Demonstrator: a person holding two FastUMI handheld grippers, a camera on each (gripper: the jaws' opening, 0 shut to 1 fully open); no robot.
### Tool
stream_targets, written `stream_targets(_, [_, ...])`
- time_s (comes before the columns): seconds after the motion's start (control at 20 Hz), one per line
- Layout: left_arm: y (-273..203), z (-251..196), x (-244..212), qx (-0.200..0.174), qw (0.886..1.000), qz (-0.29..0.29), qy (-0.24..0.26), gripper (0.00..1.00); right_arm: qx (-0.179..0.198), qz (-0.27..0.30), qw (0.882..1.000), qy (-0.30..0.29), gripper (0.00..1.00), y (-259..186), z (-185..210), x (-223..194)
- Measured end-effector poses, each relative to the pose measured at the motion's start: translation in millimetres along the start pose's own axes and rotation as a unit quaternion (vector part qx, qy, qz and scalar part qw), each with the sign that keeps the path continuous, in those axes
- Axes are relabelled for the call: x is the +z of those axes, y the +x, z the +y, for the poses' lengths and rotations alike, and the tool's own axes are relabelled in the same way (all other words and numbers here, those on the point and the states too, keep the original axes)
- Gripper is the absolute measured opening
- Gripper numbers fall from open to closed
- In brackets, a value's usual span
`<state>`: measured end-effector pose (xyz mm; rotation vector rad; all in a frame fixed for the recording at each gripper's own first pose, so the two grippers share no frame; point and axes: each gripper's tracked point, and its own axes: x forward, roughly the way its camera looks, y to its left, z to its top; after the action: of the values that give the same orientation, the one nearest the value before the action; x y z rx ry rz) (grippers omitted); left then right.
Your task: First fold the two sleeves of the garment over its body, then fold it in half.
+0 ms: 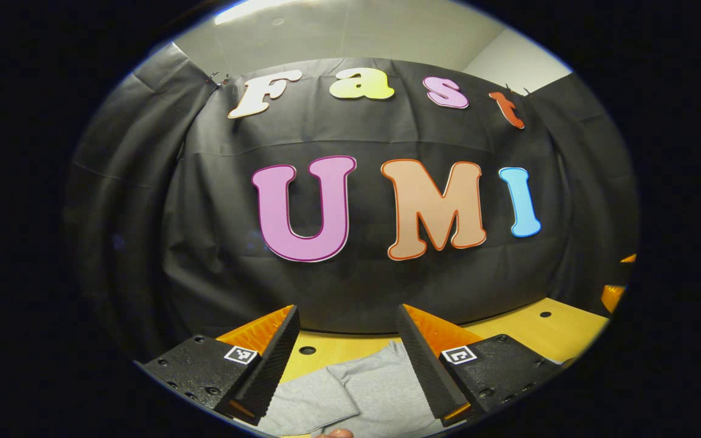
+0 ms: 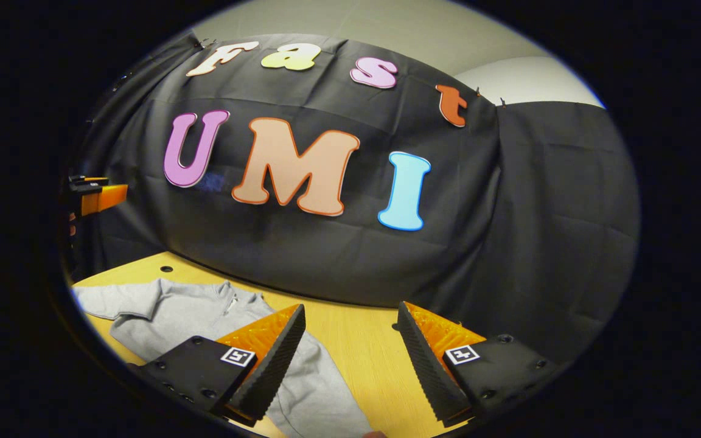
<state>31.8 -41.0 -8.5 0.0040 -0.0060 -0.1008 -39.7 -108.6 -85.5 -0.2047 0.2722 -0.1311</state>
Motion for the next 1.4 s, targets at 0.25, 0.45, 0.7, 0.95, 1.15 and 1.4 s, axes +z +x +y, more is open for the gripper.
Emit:
stream_targets(0.25, [0.4,-14.6,1.1,-0.017,1.000,0.000,0.002,0.94,-0.013,0.077,0.997,-0.008,0.97,-17.1,-35.4,-60.4])
stream_targets(0.45, [-2.6,-20.9,-4.4,-0.022,1.000,0.005,0.006,0.93,-0.022,0.149,0.989,-0.007,0.98,-42.1,-58.4,-118.2])
stream_targets(0.7, [-6.6,-26.5,-13.7,-0.026,0.999,0.016,0.009,0.93,-0.011,0.225,0.974,0.001,0.99,-72.7,-59.5,-181.1])
stream_targets(0.95, [-7.8,-30.0,-14.8,-0.027,0.999,0.019,0.015,0.93,0.012,0.294,0.956,0.009,0.98,-104.4,-52.8,-231.7])
stream_targets(1.15, [-8.4,-31.2,-20.1,-0.026,0.999,0.024,0.014,0.93,0.017,0.346,0.938,0.023,0.98,-127.6,-51.9,-270.6])
stream_targets(1.4, [-7.6,-33.4,-19.7,-0.027,0.999,0.024,0.015,0.93,0.027,0.385,0.922,0.037,0.99,-144.2,-46.7,-299.0])
